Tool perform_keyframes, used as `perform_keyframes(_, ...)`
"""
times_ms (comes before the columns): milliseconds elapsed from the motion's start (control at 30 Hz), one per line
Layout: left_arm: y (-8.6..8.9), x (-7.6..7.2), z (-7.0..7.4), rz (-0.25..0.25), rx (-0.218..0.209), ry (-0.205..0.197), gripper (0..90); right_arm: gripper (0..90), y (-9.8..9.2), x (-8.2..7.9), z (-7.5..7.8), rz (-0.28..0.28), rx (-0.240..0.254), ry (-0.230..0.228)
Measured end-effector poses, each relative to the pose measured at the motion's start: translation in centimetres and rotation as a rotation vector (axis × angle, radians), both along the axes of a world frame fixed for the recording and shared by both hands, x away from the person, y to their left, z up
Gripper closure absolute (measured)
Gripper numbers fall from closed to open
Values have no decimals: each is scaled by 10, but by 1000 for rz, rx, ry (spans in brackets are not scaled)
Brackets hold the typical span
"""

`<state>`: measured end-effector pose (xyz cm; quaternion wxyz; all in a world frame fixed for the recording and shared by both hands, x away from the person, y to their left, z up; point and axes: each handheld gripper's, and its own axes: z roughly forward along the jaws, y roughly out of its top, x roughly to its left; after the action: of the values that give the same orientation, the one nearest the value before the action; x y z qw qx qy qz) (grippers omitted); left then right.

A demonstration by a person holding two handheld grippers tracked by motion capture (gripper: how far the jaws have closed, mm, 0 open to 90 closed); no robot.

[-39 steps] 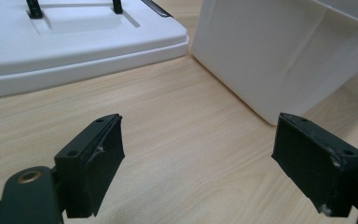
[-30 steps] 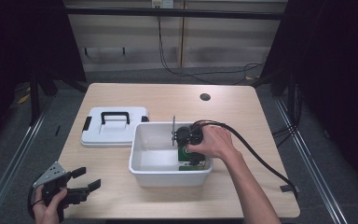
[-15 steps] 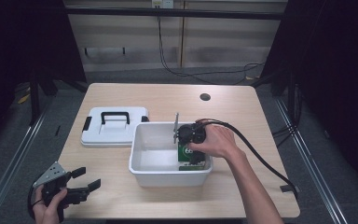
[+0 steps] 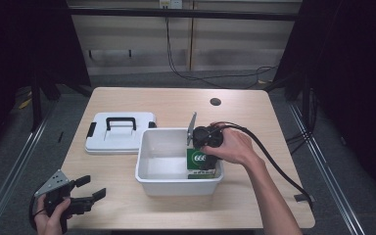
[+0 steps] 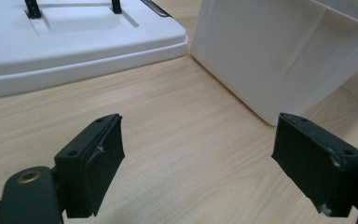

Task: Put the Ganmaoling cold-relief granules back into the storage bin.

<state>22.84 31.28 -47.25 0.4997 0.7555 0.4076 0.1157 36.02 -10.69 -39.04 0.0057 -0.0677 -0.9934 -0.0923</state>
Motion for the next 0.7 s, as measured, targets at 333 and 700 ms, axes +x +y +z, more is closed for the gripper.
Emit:
perform_keyframes(333, 0, 0, 0, 0, 1, -1, 159, 143, -11, -2, 14, -29, 154, -38)
perform_keyframes(700, -1, 0, 0, 1, 2, 1, 159, 138, -35, -12, 27, -92, 425, -166)
